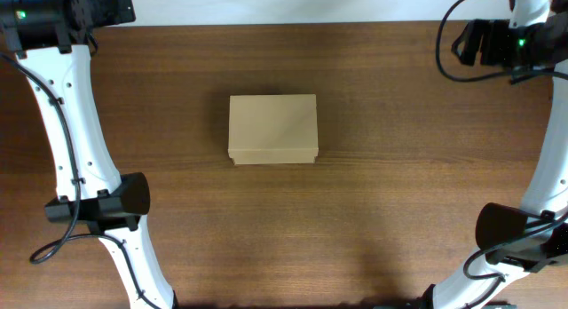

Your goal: Pack container

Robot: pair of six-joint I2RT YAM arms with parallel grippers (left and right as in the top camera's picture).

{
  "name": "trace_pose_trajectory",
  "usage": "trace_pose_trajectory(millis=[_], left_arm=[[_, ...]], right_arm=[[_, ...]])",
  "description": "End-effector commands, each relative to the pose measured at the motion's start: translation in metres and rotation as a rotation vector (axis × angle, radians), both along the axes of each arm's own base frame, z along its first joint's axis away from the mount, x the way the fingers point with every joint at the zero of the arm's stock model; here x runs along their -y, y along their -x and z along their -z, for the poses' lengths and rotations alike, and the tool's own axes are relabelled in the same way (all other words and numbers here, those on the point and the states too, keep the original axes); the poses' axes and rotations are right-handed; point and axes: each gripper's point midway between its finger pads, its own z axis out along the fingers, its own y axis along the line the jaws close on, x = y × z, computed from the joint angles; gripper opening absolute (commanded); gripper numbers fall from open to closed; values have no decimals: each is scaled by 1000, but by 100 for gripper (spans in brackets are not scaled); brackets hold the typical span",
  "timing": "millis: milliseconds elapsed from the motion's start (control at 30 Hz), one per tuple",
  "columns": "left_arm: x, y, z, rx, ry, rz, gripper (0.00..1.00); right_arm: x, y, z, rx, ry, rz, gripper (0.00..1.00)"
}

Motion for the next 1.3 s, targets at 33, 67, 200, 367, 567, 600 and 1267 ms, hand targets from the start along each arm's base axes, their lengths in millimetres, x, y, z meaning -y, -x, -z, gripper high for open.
trace_pose_trajectory(millis=[33,67,200,367,567,600,1267], left_arm=[[-5,-2,8,-25,-21,2,100],[-5,-2,8,-25,-21,2,100],[-5,-2,8,-26,-21,2,100],[-5,-2,8,-25,-21,2,100],[-5,-2,8,-25,-21,2,100],[-5,-2,8,-25,-21,2,100],[-5,-2,8,-25,-21,2,100]], right_arm=[[-33,0,-12,37,-125,-98,99],[-38,0,-13,41,-141,-112,99],[-43,0,-13,40,-143,-125,99],[-42,0,-13,39,-143,-124,99],[-43,3,-11,24,-147,-123,99],[-43,4,-10,19,-149,-122,99],[-46,88,-104,461,272,-5,99]])
